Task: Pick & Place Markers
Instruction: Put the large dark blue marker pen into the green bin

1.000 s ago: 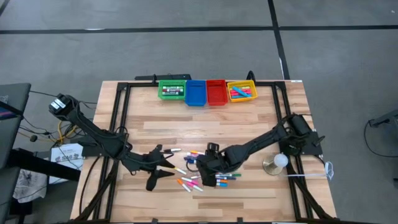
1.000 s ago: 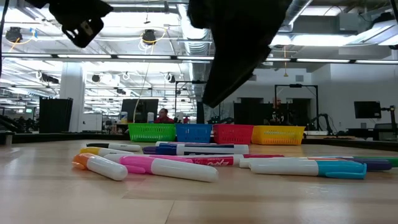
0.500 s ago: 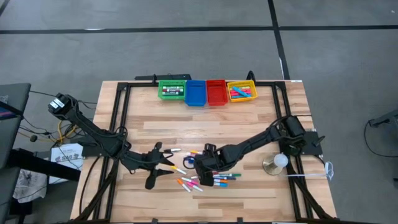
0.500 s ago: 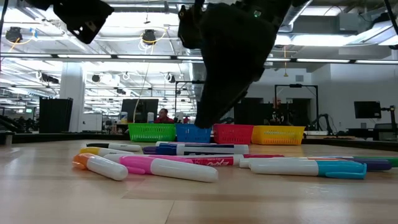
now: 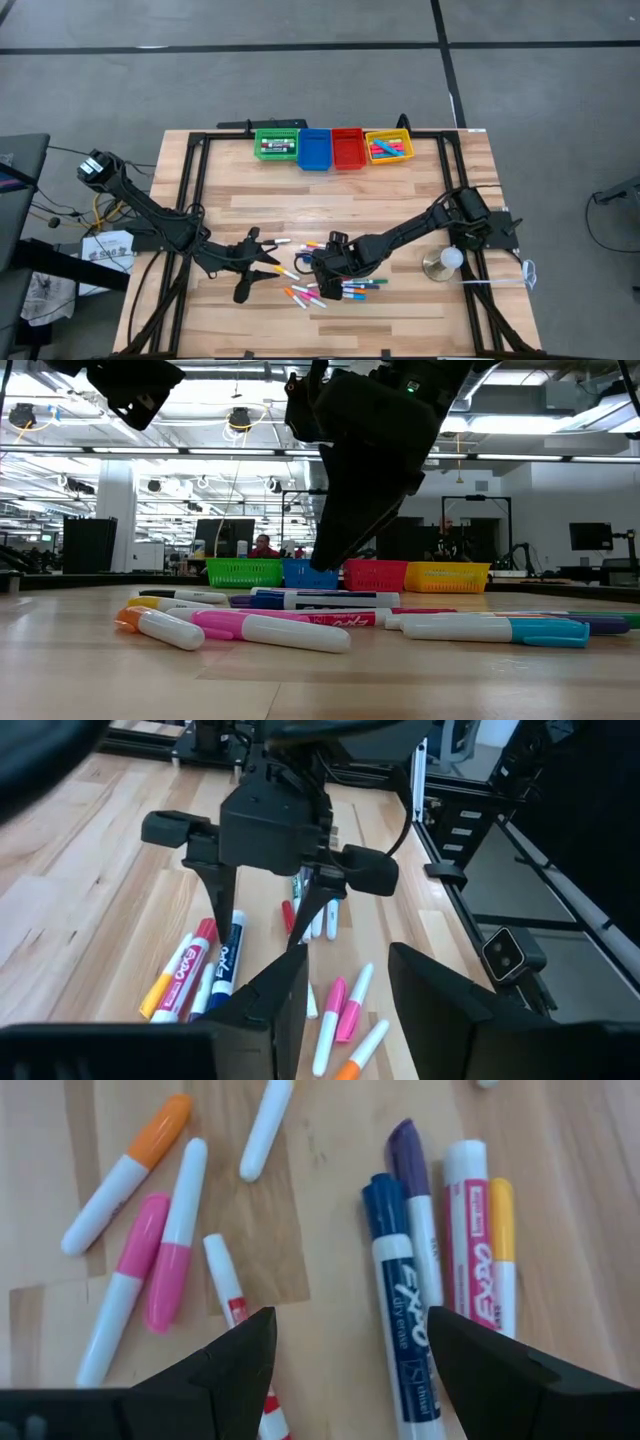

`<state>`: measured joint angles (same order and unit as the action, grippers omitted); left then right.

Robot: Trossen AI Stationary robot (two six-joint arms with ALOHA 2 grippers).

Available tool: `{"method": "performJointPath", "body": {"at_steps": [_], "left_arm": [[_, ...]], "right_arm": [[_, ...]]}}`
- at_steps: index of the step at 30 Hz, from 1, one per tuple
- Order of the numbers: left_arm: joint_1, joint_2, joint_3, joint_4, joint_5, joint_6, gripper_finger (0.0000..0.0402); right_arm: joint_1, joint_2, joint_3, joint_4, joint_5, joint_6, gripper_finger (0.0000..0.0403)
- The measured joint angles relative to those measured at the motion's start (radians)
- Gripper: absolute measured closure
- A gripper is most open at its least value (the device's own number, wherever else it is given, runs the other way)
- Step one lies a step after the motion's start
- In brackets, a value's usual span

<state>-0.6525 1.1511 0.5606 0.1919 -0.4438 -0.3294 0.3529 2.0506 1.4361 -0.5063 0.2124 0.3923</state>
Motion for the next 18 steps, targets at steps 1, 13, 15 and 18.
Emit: {"method": "performJointPath", "body": {"at_steps": [1, 13, 15, 18], "left_arm": [[0.0, 0.0, 0.0, 0.001, 0.0, -0.001, 0.0262], [0.0, 0.0, 0.0, 0.004, 0.003, -0.018, 0.0262], [-0.001, 0.0, 0.0, 0.007, 0.003, -0.018, 0.0262], [-0.001, 0.0, 0.0, 0.007, 0.004, -0.018, 0.0262]], "right_arm": [[0.0, 0.0, 0.0, -0.001, 0.0, 0.0, 0.0154], [0.001, 0.04, 0.0, 0.049, -0.005, -0.004, 0.0154], [0.002, 0.045, -0.003, 0.038, 0.001, -0.008, 0.0154], [-0.002, 0.049, -0.002, 0.045, 0.006, -0.008, 0.0154]]}}
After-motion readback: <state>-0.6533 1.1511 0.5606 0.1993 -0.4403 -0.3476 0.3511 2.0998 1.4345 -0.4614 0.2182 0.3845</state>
